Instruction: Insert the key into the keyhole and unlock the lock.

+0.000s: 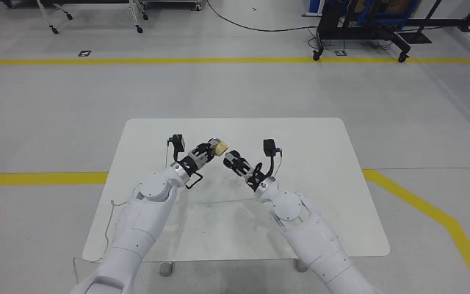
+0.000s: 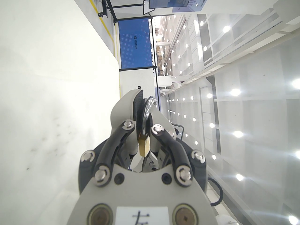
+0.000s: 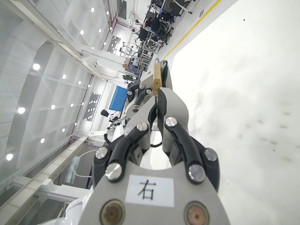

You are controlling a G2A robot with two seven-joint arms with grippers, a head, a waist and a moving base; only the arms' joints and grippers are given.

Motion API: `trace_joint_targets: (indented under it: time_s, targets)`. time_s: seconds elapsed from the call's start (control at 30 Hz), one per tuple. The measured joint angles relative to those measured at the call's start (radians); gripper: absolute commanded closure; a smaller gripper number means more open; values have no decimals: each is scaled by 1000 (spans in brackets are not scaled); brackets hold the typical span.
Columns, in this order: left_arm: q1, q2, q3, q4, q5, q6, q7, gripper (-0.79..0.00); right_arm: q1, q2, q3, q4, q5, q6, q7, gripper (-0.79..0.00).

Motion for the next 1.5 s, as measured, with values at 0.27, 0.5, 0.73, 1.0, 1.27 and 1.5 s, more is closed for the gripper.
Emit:
trace_joint_targets:
  time_s: [0.27,0.5,0.73,1.0,1.27,1.5]
  targets:
    - [8,2,6,-14,24,-15,-4,0,8,-2,-2,3,-5,7,-1,-31]
    - [9,3,-1,-15,6,-2,-6,0,-1,-1,8,-5,1,-4,-14,-785]
    - [4,4,-16,-10,-18,11,9,0,-37,9,44,-53,9,-20,11,-785]
    - [20,10,-24,-42,85,-97,102,0,-43,12,50,-63,5,-23,15,-785]
    - [58,15,-34,-90,114,-174,117,0,-72,12,73,-82,231,-60,150,-363]
    - [76,18,-38,-109,128,-200,123,0,-39,2,52,12,349,-110,209,-203]
